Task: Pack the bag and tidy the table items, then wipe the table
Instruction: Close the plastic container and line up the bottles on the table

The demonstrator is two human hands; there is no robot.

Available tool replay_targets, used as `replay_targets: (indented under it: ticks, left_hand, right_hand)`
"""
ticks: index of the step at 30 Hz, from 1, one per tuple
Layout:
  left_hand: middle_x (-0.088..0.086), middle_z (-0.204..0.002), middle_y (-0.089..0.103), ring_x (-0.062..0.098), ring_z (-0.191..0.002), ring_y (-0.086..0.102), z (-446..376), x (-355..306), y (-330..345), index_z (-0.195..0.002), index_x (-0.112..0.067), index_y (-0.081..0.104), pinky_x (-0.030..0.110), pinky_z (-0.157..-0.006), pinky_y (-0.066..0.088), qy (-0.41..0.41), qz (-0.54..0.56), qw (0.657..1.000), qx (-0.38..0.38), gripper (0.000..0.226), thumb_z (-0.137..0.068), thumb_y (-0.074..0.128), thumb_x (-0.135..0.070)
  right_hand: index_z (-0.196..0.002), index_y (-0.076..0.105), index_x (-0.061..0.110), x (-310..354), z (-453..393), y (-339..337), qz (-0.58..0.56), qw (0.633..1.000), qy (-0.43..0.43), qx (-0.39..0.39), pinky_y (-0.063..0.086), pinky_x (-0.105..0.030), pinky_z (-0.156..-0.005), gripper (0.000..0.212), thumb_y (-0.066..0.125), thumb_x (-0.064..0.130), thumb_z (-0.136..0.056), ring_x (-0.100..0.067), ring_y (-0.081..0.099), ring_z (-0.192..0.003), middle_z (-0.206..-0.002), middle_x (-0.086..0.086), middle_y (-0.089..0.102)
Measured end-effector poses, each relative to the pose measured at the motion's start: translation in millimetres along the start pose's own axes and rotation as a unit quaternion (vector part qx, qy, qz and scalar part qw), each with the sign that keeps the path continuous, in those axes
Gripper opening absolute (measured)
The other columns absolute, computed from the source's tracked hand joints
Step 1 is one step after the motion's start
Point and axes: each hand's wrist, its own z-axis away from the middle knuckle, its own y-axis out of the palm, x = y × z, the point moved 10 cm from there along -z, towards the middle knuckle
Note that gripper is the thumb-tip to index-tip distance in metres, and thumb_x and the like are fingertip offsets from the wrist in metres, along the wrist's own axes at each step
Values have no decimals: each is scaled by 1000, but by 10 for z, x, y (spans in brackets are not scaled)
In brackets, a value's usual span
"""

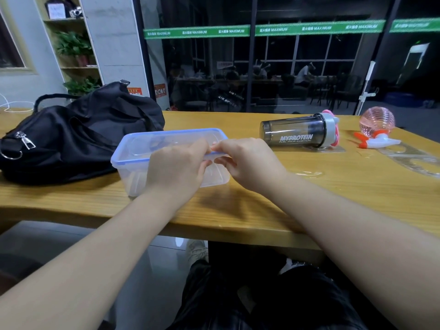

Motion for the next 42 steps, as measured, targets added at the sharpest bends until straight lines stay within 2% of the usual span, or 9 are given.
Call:
replay_targets:
  ticks: [3,9,16,25,28,30,33,37,42]
  left_hand:
    - [8,-54,62,32,-45,58,-14,11,-10,-77,-10,65,26,-42,37,-3,0,1000,-8,22,-66,81,-20]
    - [8,-54,62,30,-44,58,-10,6,8,-83,-10,65,28,-41,39,18,-5,1000,15,25,-68,79,-26]
    - [2,-64,65,25,-51,62,11,21,70,-88,-13,65,23,-42,29,52,-15,997,47,38,-61,82,-34]
    - [-4,-76,72,21,-63,67,-5,135,134,-96,-21,69,27,-44,44,33,37,998,38,30,-72,63,-40]
    - [-4,-97,72,19,-80,70,-74,206,237,-104,-22,69,30,-54,52,27,65,995,67,36,-72,67,-39]
    - [0,-114,67,21,-97,66,-144,247,324,-111,-23,67,38,-73,56,39,74,990,112,42,-74,65,-41]
    - [-8,-132,52,16,-115,53,-218,391,388,-124,-29,56,30,-91,38,0,63,980,190,41,-86,57,-45]
    - [-14,-90,49,9,-81,44,-215,562,422,-112,-26,49,23,-69,25,-77,14,973,219,30,-90,48,-46]
    - [-13,-79,43,8,-73,39,-289,514,437,-107,-30,50,23,-51,18,-85,-86,969,215,30,-90,41,-54]
  right_hand:
    - [-113,64,13,15,4,-23,0,1000,1,-6,50,-43,-71,25,55,22,-92,-36,63,-86,-94,-10,71]
    - [-122,60,16,-13,22,-46,-40,999,13,-7,46,-41,-85,31,54,26,-94,-28,61,-103,-113,-5,68]
    - [-129,55,16,-48,33,-2,-64,998,2,6,44,-37,-94,39,60,22,-90,-21,54,-119,-129,0,60]
    - [-130,54,21,-187,-66,37,-105,994,9,37,42,-34,-98,42,62,22,-89,-16,53,-121,-132,7,57]
    - [-143,34,28,-238,-123,194,-75,990,2,121,23,-28,-113,58,59,29,-91,-10,22,-142,-150,11,34]
    - [-147,22,32,-326,-165,279,-28,987,11,157,14,-31,-116,67,57,40,-91,-11,5,-145,-156,9,17]
    - [-147,22,34,-507,-244,299,0,986,64,152,24,-33,-111,68,52,52,-89,-18,14,-136,-149,3,22]
    - [-147,23,31,-597,-336,346,-2,982,97,160,37,-36,-102,69,50,55,-88,-17,28,-123,-132,0,32]
    - [-150,13,23,-666,-394,410,-13,976,120,179,35,-39,-105,77,54,48,-89,-20,26,-131,-142,-3,31]
